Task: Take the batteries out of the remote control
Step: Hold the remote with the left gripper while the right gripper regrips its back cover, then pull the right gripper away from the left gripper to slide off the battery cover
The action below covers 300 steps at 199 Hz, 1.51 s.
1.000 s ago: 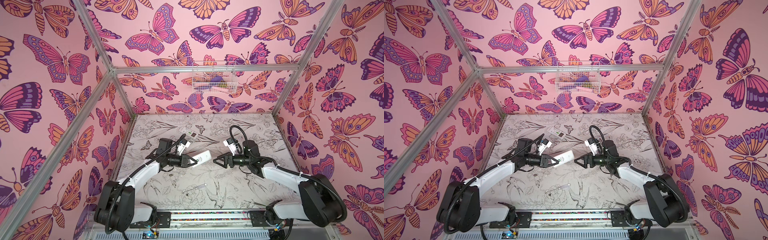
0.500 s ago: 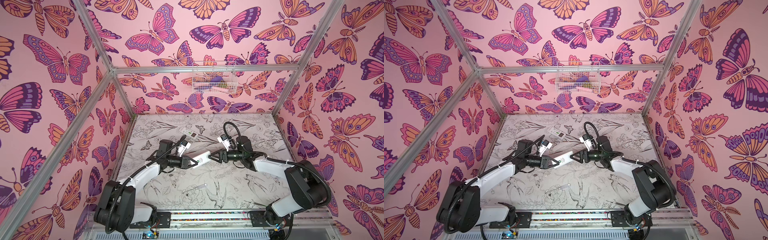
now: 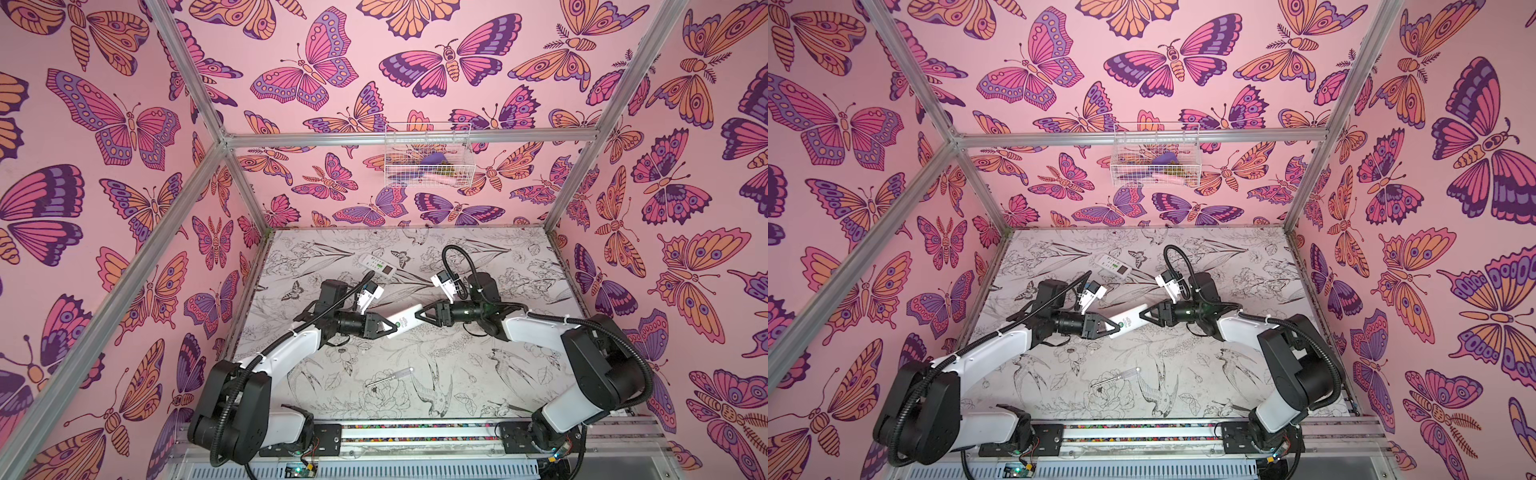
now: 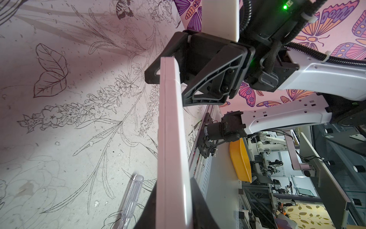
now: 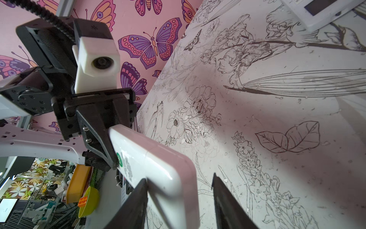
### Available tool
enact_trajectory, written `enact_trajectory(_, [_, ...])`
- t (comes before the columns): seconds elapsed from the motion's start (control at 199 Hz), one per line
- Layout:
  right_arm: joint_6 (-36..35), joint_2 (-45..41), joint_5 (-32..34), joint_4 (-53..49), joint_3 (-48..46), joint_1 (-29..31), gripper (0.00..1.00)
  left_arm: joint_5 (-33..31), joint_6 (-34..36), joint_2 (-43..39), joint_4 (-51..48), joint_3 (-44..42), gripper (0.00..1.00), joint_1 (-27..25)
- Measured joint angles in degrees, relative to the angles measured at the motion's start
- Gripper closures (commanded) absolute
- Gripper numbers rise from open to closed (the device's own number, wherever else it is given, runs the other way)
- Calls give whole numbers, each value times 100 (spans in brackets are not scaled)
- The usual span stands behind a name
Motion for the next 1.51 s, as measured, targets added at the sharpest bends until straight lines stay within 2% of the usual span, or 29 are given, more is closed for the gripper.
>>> enact_trajectory(0.468, [-260,-42,55,-321,26,28,62,-109,-48,9,-2,0,100,0])
enact_trajectory(0.76, [-402,-140,116,-501,44,22,65,-118,-83,9,-15,0,100,2])
enact_trajectory(0.85, [-428,-251,175,-629,48,22,62,-76,-83,9,24,0,100,0])
enact_trajectory(1.031, [-555,-424,264,-903,98,22,49,-83,-105,9,90,4,100,-4])
enact_trajectory(1.509, [-540,-538,317,-892,96,11,49,-90,-105,48,120,4,100,-13])
